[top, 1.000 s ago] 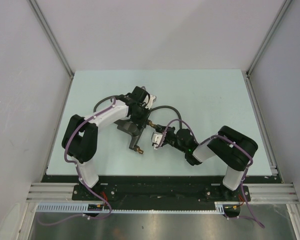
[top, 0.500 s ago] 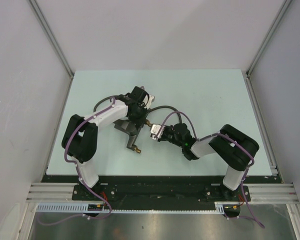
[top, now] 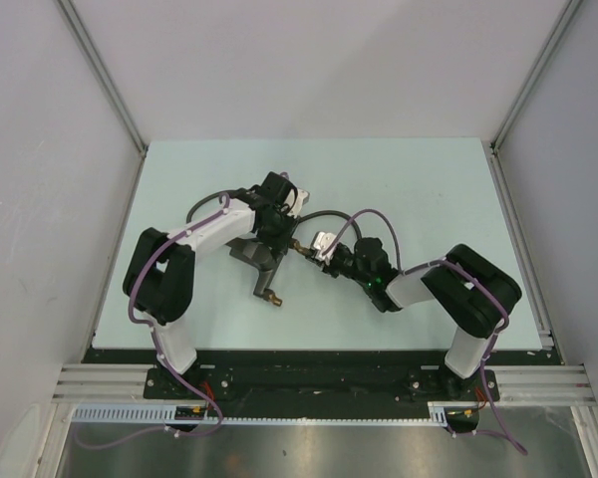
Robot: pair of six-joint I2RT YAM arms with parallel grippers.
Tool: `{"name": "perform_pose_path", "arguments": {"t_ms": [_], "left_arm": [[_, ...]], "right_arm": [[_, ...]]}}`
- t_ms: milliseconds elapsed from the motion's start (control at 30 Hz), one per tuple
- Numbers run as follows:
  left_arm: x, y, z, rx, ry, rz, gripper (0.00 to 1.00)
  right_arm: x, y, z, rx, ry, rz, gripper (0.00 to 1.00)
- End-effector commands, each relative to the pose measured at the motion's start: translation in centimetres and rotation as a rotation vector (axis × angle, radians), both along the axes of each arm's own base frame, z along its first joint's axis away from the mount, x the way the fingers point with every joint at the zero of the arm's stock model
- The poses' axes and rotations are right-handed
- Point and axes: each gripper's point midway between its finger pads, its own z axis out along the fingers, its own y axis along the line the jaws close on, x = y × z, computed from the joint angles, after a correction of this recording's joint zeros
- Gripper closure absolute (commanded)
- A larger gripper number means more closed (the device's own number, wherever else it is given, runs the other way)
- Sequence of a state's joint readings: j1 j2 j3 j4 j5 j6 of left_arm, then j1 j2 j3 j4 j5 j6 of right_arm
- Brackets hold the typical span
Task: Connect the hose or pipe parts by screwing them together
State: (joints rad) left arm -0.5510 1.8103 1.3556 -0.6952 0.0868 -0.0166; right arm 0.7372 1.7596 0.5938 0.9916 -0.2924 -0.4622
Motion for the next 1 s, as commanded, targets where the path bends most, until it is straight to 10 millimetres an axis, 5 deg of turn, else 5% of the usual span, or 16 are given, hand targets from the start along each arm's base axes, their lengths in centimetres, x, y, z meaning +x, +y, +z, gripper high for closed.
{"name": "perform_pose_path", "arguments": {"t_ms": [0,967], "left_arm": [[-2.3,-5.5,4.5,-0.244,0.0,-0.16,1.0],[-1.5,-6.0,6.4,-0.298,-0.075,-0.122,1.0]], "right_arm": [[0.4,1.7,6.0,0.216,0.001,0.043,1.0],[1.8,0.4,9.2,0.806,0.513,0.028,1.0]]}}
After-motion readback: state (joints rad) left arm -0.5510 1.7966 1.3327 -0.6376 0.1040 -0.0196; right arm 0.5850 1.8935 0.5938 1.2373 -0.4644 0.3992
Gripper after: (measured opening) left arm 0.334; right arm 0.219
